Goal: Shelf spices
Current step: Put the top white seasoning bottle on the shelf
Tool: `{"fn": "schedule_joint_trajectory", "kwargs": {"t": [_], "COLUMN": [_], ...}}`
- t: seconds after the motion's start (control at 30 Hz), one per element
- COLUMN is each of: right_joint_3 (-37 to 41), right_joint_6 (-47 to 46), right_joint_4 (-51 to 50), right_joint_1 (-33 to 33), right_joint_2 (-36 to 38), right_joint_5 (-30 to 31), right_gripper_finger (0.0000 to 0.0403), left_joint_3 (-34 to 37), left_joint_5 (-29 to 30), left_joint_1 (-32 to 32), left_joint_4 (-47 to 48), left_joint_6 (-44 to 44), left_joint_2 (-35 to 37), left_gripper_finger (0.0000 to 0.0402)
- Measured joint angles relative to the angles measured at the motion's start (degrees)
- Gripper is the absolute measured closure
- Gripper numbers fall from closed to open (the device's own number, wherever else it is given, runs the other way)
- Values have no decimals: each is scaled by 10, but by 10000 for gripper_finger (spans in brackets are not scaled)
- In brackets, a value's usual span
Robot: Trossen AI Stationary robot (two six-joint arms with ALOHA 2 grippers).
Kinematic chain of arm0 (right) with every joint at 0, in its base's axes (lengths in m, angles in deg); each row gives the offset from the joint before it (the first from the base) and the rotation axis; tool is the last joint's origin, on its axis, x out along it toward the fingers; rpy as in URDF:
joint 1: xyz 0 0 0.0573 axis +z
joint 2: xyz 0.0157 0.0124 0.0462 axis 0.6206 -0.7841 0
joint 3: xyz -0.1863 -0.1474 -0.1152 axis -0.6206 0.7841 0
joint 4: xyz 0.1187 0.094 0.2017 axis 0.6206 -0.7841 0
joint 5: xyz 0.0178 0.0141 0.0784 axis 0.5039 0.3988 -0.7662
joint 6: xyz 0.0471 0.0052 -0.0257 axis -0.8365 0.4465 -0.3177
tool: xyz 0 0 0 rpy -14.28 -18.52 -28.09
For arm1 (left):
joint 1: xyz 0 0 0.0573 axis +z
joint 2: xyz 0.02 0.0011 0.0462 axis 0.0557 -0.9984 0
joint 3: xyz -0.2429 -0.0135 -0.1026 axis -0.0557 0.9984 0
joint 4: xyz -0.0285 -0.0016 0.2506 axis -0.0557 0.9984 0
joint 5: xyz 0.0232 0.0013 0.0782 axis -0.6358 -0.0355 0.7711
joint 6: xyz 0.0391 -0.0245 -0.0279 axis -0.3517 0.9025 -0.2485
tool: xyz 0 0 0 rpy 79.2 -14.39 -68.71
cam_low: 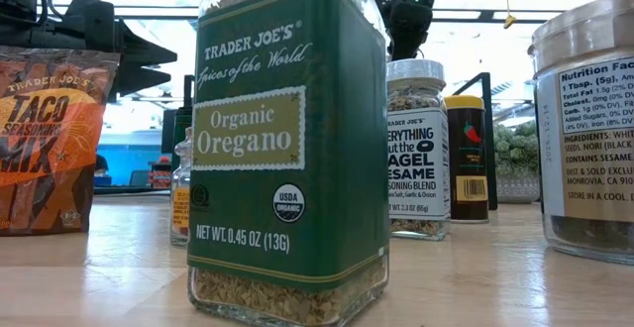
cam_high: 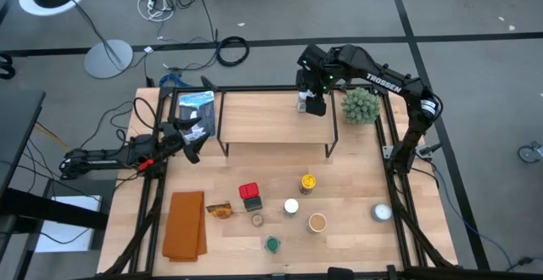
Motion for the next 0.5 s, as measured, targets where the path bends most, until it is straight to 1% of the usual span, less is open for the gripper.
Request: {"fn": "schedule_joint_trajectory", "kwargs": {"t": [0.3,0.5], "right_joint_3": [0,0], "right_joint_6": [0,0], "right_joint_4": [11,7], "right_joint_1": [0,1], "right_joint_2": [27,66], "right_joint_5": [4,7], "right_gripper_finger": [119,115], "left_joint_3": [0,0], "left_joint_5": [0,0], "left_joint_1": [0,0], "left_joint_4": [0,0], "left_joint_6": [0,0], "left_joint_2": [0,0], "left_gripper_finger": [50,50]}}
